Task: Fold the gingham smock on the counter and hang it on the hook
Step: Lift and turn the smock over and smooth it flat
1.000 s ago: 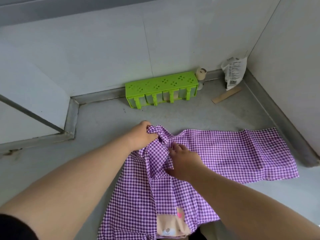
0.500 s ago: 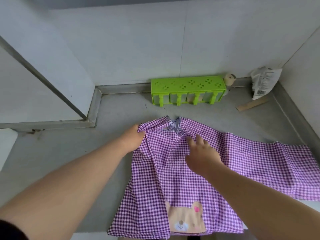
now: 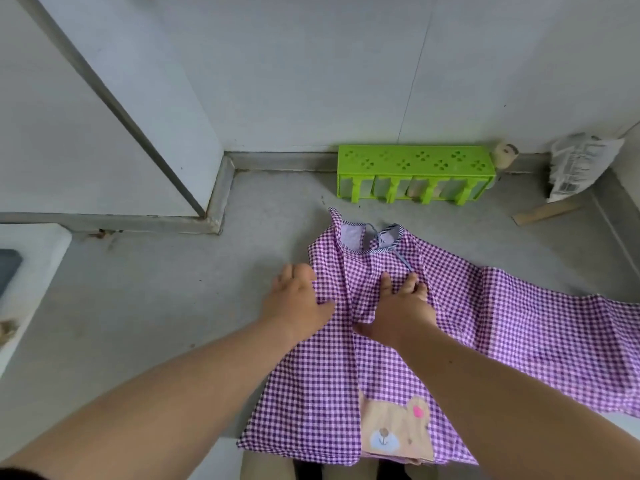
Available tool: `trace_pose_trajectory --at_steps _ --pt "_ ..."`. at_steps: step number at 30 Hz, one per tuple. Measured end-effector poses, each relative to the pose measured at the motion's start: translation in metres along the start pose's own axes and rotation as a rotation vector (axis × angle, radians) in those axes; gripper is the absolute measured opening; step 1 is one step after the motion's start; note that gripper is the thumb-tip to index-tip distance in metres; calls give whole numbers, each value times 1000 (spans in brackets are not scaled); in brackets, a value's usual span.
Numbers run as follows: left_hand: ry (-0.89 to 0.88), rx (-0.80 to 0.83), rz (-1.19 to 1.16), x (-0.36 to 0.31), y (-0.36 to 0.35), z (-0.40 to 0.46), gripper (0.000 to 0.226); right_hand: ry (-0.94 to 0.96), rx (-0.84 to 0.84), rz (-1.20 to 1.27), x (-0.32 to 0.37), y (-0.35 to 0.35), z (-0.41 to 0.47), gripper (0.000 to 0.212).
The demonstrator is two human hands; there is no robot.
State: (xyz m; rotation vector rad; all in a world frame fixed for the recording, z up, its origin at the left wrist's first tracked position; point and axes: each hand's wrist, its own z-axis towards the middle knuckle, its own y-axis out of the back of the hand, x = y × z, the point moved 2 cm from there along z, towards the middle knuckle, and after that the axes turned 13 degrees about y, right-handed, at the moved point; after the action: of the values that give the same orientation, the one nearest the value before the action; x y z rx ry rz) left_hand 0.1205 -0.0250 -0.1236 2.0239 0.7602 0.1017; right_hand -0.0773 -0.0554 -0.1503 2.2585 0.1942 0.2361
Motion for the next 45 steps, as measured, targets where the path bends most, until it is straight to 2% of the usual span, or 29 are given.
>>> trace_pose_trajectory --at_steps 2,6,9,11,17,18,21,22,24,27,29,31,32,36,40,42,44,45 --pt "-82 19 84 0 -4 -20 60 -16 9 22 4 1 3 145" --pt "-36 170 221 -6 -26 -34 104 -66 33 39 8 2 6 145" --pt "-66 209 381 -13 -40 -43 116 -78 43 35 13 3 9 143" --pt "-51 165 365 -16 -46 -43 111 -87 50 34 14 3 10 142" --pt "-31 53 354 -8 -65 -29 74 -92 46 49 14 1 13 149" --pt "-33 46 349 -6 -67 -26 79 -94 50 48 14 1 12 149" --pt "-20 81 423 -5 -67 -26 116 -107 58 55 16 1 10 149" --pt "-12 72 447 -6 -69 -27 118 -111 57 63 17 2 10 151" --pt "1 15 440 -9 -73 -25 103 -121 59 83 19 3 11 156" --pt "2 -15 361 -16 -71 -25 67 -130 66 112 21 3 11 167" --pt "-3 49 278 -15 -61 -24 46 -132 66 111 21 2 12 169" --pt "0 114 171 -8 -53 -21 12 -131 71 94 20 1 11 169" --pt "-3 130 129 -4 -47 -19 10 -127 72 90 21 1 11 169" --pt "5 180 -12 20 -11 1 23 -116 77 90 20 3 9 171" --pt "138 3 1 71 54 28 18 -115 86 105 21 7 7 173" --pt "171 -133 220 94 85 25 17 -113 86 100 22 8 6 172" --pt "156 -281 515 105 106 12 35 -113 82 101 21 8 5 171" --pt "78 -353 625 107 109 8 42 -111 76 98 22 9 4 171"
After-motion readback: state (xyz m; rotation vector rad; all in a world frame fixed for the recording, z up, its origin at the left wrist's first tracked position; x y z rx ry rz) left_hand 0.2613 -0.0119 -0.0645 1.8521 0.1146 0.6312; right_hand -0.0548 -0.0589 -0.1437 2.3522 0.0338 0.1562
